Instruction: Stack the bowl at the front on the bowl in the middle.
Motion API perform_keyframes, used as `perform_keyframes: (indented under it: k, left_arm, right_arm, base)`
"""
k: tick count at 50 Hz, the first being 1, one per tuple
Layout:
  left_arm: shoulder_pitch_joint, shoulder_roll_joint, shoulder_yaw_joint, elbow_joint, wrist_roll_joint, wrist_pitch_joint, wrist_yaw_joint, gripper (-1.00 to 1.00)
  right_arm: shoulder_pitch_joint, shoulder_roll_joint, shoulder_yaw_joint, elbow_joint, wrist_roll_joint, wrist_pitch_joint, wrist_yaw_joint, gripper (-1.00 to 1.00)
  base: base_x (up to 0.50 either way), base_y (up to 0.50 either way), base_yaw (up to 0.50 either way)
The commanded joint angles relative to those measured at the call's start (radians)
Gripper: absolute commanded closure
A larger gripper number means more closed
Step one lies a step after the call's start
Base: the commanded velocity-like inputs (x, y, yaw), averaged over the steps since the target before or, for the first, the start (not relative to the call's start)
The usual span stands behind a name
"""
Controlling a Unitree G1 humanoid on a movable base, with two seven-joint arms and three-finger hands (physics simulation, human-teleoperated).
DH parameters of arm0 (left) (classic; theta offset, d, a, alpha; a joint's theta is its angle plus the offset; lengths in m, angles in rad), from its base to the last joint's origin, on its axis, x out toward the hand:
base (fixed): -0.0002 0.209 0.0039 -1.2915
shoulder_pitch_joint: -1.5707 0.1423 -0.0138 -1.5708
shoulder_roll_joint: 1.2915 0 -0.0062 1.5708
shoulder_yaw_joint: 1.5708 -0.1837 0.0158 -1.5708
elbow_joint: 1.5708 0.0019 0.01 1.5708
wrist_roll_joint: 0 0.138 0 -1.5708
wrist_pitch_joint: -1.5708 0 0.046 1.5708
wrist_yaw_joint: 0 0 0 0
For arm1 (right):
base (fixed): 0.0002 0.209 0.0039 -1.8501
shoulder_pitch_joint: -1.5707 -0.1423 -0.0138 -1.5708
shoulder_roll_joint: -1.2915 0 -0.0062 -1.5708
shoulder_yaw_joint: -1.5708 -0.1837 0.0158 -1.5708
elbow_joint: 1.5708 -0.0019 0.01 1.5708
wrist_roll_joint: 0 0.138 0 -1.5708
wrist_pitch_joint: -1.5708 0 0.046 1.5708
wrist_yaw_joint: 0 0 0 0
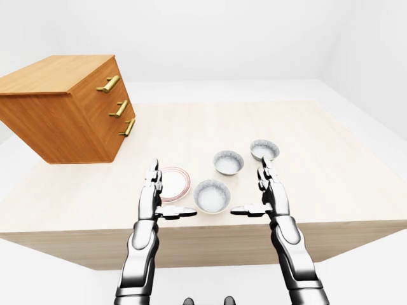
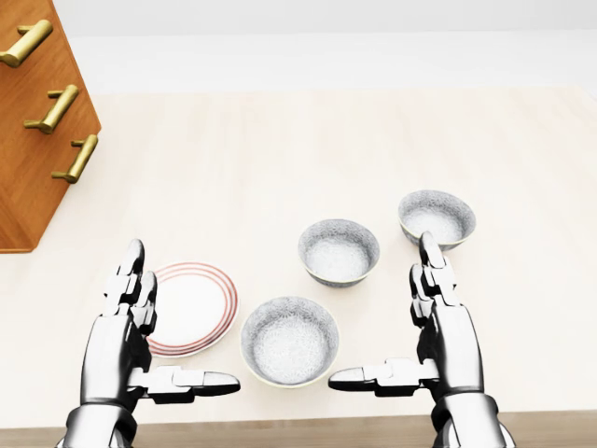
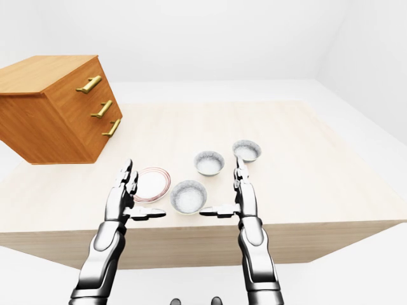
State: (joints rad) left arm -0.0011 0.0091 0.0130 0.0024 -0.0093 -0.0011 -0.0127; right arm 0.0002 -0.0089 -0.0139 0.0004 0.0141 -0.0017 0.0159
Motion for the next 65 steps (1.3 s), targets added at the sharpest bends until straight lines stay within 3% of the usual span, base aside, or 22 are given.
perform_keyframes:
  k: [1, 21, 45, 50, 51, 65]
  left_arm:
    - [-0.008, 0.012, 0.027, 0.025, -0.013, -0.012, -0.022, -1.0]
    - [-0.007, 0.01, 0.027, 0.018, -0.016, 0.004, -0.022, -1.0]
    - [-0.006, 0.009, 0.027, 0.018, -0.023, 0.007, -0.025, -1.0]
    - [-0.01, 0.01, 0.029, 0.032, -0.023, -0.003, -0.025, -1.0]
    - [-0.009, 0.01, 0.028, 0.023, -0.023, 0.005, -0.024, -1.0]
    - [-0.01, 0.01, 0.029, 0.029, -0.022, 0.001, -0.02, -1.0]
  right_arm:
    - [-0.003, -0.011, -0.03, 0.011, 0.033, -0.01, 0.033, -1.0]
    - [0.007, -0.012, -0.024, 0.014, 0.021, -0.043, 0.057, -1.0]
    - [0.008, -0.012, -0.031, -0.01, 0.028, -0.031, 0.054, -1.0]
    - [0.006, -0.013, -0.032, -0.01, 0.028, -0.029, 0.053, -1.0]
    - [0.002, -0.013, -0.033, -0.004, 0.022, -0.028, 0.045, -1.0]
    - [-0.021, -0.029, -0.058, 0.012, -0.002, -0.039, 0.008, -1.0]
  base:
    - [0.0, 0.0, 0.0]
    - [0.03, 0.0, 0.0]
    - [0.33, 0.0, 0.0]
    - [0.34, 0.0, 0.0]
    - [0.31, 0.0, 0.0]
    - [0.08, 0.0, 0.0]
